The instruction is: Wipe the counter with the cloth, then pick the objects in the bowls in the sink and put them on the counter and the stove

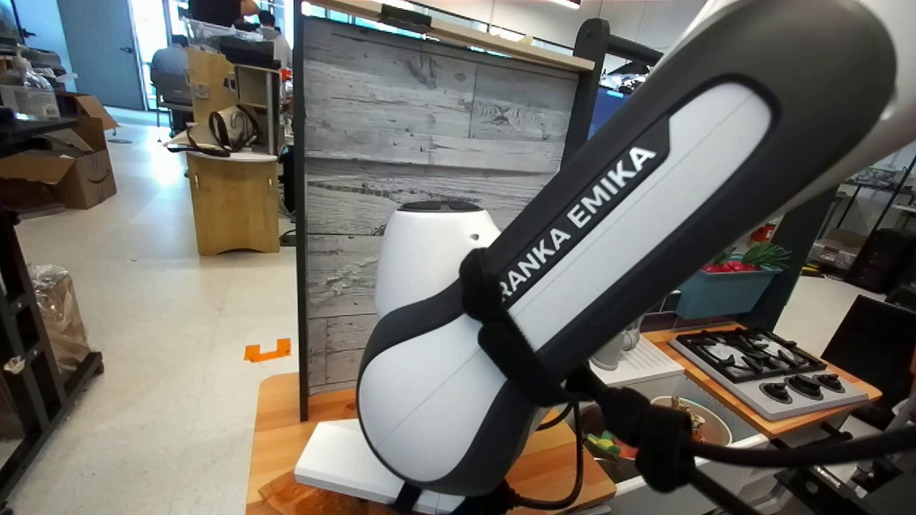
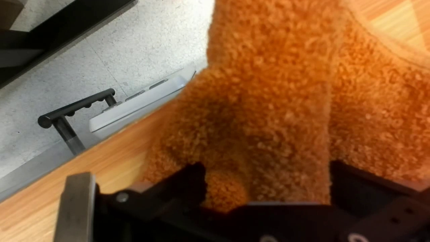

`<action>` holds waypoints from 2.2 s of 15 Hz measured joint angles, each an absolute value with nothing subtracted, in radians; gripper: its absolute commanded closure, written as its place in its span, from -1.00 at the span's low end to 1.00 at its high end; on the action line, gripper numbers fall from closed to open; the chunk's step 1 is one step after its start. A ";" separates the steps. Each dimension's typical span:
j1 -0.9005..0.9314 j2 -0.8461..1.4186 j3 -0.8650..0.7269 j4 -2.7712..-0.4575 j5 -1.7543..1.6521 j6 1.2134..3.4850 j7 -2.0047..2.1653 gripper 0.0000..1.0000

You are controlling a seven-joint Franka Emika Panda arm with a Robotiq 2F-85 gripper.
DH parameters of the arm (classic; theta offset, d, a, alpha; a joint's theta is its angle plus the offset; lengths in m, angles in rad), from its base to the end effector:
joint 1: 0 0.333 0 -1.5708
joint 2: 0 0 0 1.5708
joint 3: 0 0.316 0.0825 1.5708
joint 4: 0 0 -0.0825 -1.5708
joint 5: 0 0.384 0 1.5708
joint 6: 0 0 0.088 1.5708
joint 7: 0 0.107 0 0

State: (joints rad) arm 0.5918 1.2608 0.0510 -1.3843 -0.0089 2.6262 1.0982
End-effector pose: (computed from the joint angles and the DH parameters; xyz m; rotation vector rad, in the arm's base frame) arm 0.5374 0.3967 -0.0554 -3.0349 0.7469 0.0709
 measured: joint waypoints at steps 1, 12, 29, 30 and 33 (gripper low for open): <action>0.592 1.259 0.051 -1.384 -0.009 2.626 1.098 -1.00; 0.592 1.257 0.051 -1.384 -0.009 2.626 1.098 -1.00; 0.514 1.331 -0.063 -1.144 -0.007 2.110 1.341 -1.00; 0.500 1.330 -0.076 -1.148 -0.007 2.122 1.351 -1.00; 0.487 1.334 -0.101 -1.171 -0.010 2.290 1.358 -1.00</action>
State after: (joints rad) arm 0.4866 1.3337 -0.1015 -1.1711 -0.0101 2.2900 1.3577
